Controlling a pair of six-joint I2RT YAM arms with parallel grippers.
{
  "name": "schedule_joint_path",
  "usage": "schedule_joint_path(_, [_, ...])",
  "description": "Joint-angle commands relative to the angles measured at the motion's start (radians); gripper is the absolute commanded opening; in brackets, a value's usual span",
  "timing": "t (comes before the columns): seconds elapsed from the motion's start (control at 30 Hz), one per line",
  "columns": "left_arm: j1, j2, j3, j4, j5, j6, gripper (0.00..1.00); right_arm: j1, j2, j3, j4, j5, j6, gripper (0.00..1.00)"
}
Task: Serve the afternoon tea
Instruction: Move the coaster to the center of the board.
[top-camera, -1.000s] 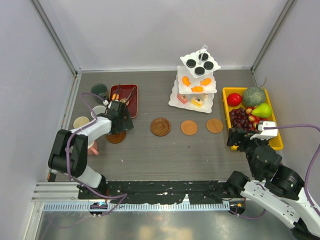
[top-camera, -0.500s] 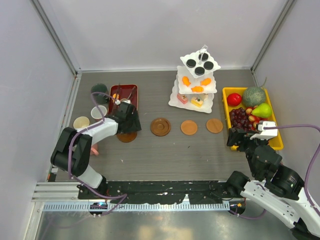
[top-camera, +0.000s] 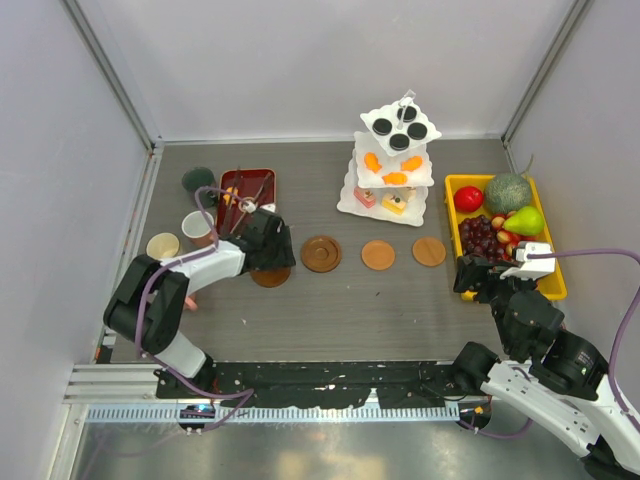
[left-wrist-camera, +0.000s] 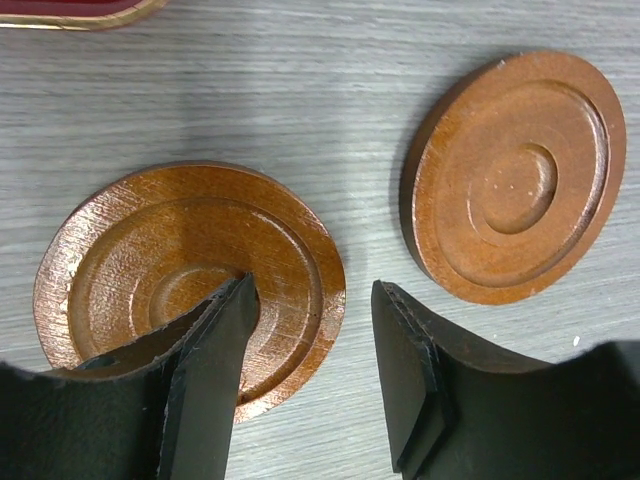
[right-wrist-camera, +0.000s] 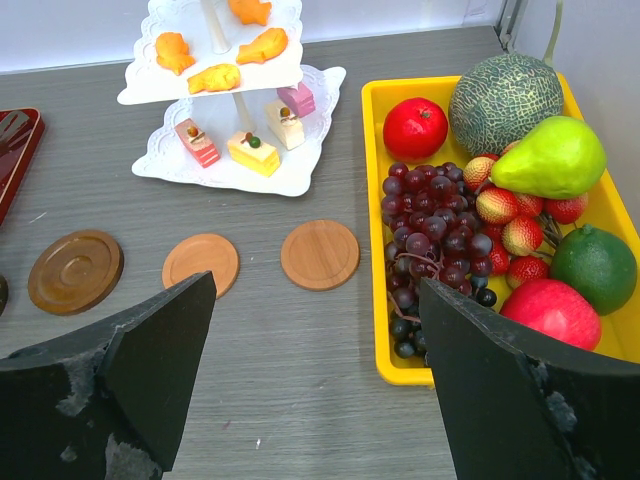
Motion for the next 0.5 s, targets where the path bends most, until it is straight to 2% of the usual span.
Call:
schedule_joint_path(0.0, [-0.033,0.044,0.023,-0.057,0.062,0.004,0.57,-0.001,0.004,-0.001,0.046,0.012,-0.008,0.89])
schedule_joint_path(0.17, [-0.034,0.107,0.147,-0.077,0.033,0.049,0.52,0.0,0.007,0.0,0.045,0.01,-0.007,0.89])
schedule_joint_path(0.47, [-0.018,0.289,0.431,-0.16,0.036,0.133,0.55,-0.001,0.006,-0.003,0.039,0.01,-0.002,0.9])
